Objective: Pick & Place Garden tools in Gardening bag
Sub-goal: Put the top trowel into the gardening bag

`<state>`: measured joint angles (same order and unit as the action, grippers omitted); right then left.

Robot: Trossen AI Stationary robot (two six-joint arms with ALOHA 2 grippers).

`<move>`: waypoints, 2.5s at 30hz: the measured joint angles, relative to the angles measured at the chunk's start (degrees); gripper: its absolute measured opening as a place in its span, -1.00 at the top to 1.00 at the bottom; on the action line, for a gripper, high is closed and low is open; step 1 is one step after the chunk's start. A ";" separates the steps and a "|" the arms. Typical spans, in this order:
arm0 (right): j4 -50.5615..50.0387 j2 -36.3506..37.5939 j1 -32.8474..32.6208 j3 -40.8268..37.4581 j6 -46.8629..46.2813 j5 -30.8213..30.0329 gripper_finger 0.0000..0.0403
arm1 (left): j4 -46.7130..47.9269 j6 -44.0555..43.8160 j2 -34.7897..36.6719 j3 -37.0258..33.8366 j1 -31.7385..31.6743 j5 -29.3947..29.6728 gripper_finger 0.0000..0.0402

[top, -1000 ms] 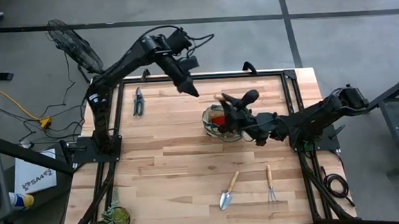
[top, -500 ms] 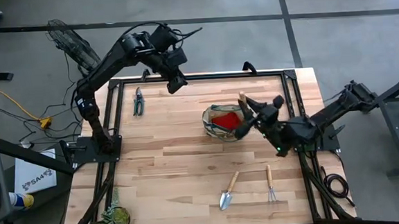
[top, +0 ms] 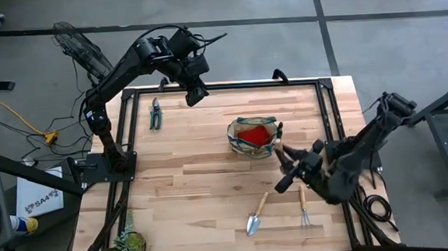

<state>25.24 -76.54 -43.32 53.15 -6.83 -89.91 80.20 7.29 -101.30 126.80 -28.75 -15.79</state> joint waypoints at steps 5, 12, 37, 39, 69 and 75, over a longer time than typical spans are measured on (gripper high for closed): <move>-5.30 -4.82 0.12 -0.73 -9.70 0.05 0.69 | 0.40 0.14 0.00 0.00 0.00 -0.38 0.34; -5.82 -11.66 3.05 -0.77 -15.60 2.39 0.69 | 0.55 0.25 0.00 0.00 0.00 -0.38 0.34; -7.07 -17.67 19.25 -0.77 -12.32 7.90 0.69 | 2.41 0.58 0.00 0.00 0.00 -0.35 0.34; -7.04 -17.67 19.99 -0.77 -11.27 7.87 0.69 | 2.41 0.87 0.00 0.00 0.00 -0.33 0.34; 6.57 -17.67 26.24 -0.77 6.94 13.75 0.69 | 2.38 1.33 0.00 0.00 0.00 -0.16 0.34; 4.61 -17.67 26.74 -0.77 6.65 15.48 0.69 | 2.38 1.33 0.00 0.00 0.00 -0.16 0.34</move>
<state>29.85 -94.21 -16.58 52.38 -0.19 -74.44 82.59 8.62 -101.30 126.80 -28.75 -15.94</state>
